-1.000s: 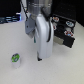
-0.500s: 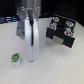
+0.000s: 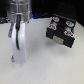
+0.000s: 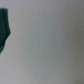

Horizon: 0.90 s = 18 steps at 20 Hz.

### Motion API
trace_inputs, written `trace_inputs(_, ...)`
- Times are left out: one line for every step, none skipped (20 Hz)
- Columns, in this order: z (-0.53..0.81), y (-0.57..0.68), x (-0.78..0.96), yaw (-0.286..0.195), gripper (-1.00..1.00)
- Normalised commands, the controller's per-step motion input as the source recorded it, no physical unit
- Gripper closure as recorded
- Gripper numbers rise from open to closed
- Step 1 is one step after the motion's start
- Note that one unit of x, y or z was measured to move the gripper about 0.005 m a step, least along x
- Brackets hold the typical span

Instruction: Open the kcup holder, insert the kcup into the holder, and close the kcup holder

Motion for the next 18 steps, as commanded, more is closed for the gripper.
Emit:
trace_inputs(-0.34, -0.54, -0.02, -0.269, -1.0)
trace_inputs(-0.36, -0.5, -0.08, -0.267, -1.0)
trace_inputs(-0.36, -0.46, -0.12, -0.267, -1.0)
trace_inputs(-0.31, -0.46, -0.23, -0.262, -1.0)
trace_inputs(-0.34, -0.45, -0.21, -0.262, -1.0)
trace_inputs(-0.34, -0.43, -0.13, -0.262, -1.0)
trace_inputs(-0.33, -0.37, -0.05, -0.257, -1.0)
trace_inputs(-0.33, -0.33, -0.01, -0.255, -1.0)
trace_inputs(-0.31, -0.3, 0.0, -0.255, -1.0)
trace_inputs(-0.29, -0.26, 0.0, -0.251, -1.0)
trace_inputs(-0.27, -0.21, 0.01, -0.244, -1.0)
trace_inputs(-0.26, -0.14, 0.01, -0.231, -1.0)
trace_inputs(-0.24, -0.11, 0.01, -0.222, -1.0)
trace_inputs(-0.22, -0.05, 0.01, -0.205, -1.0)
trace_inputs(-0.2, -0.12, 0.05, -0.181, -1.0)
trace_inputs(-0.2, -0.12, 0.06, -0.17, -1.0)
trace_inputs(-0.19, -0.12, 0.06, -0.164, -1.0)
trace_inputs(-0.19, -0.11, 0.06, -0.157, -1.0)
